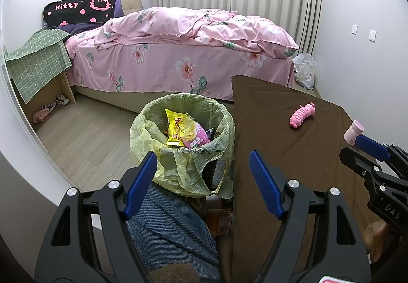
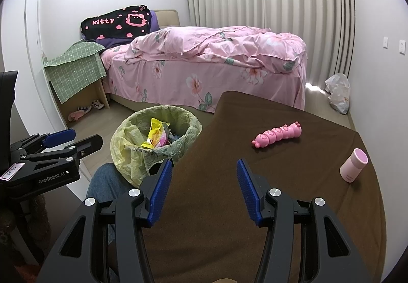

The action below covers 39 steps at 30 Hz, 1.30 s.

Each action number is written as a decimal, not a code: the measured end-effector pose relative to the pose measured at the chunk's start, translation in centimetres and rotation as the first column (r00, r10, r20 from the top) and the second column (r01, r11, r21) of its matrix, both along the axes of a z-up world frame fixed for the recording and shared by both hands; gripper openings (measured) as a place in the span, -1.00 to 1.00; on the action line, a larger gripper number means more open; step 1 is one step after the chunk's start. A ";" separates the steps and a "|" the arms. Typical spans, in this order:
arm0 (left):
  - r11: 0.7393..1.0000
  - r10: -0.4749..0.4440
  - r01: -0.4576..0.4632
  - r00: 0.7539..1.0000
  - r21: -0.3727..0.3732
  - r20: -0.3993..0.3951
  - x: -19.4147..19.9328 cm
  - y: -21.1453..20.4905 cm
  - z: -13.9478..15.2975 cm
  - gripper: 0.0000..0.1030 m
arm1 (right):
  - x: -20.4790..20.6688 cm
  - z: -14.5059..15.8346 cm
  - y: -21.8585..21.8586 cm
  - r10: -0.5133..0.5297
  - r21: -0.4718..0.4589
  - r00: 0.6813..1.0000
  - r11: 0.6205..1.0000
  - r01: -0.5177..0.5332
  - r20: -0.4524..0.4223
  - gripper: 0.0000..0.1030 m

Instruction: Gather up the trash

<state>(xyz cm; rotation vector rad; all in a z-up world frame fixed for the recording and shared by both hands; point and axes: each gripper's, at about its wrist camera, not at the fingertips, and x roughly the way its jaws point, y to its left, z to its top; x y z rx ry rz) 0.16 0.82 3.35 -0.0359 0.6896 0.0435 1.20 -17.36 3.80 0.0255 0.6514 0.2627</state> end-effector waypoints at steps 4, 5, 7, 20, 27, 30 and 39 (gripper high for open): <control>1.000 0.001 -0.001 1.000 0.001 0.000 0.0 0.0 0.0 0.38 | 0.1 0.0 0.0 0.001 0.001 1.000 1.000 -0.001 0.000 -0.04; 1.000 0.000 0.000 1.000 0.001 0.000 0.0 0.0 0.0 0.38 | 0.1 0.1 0.0 0.001 0.000 1.000 1.000 -0.001 0.001 -0.04; 1.000 0.000 0.000 1.000 0.001 0.001 0.0 0.0 0.0 0.38 | 0.1 0.1 0.0 0.001 0.000 1.000 1.000 -0.001 0.001 -0.04; 1.000 -0.014 0.014 1.000 0.004 -0.007 -0.1 0.0 -0.5 0.38 | 0.0 0.0 0.0 0.001 -0.002 1.000 1.000 -0.001 -0.002 -0.04; 1.000 -0.018 0.018 1.000 -0.009 -0.007 -0.1 0.2 -0.7 0.37 | 0.1 0.1 0.1 0.002 -0.005 1.000 1.000 -0.002 -0.002 -0.04; 0.999 -0.034 0.034 0.999 -0.004 -0.011 0.0 -0.1 -0.9 0.37 | -0.1 -0.2 0.1 0.005 -0.022 1.000 1.000 -0.006 -0.005 -0.04; 0.972 -0.230 0.221 0.966 -0.085 -0.117 5.7 -7.0 -4.2 0.50 | 1.9 -2.9 -9.8 -0.187 -0.017 0.982 0.982 0.187 -0.031 -0.04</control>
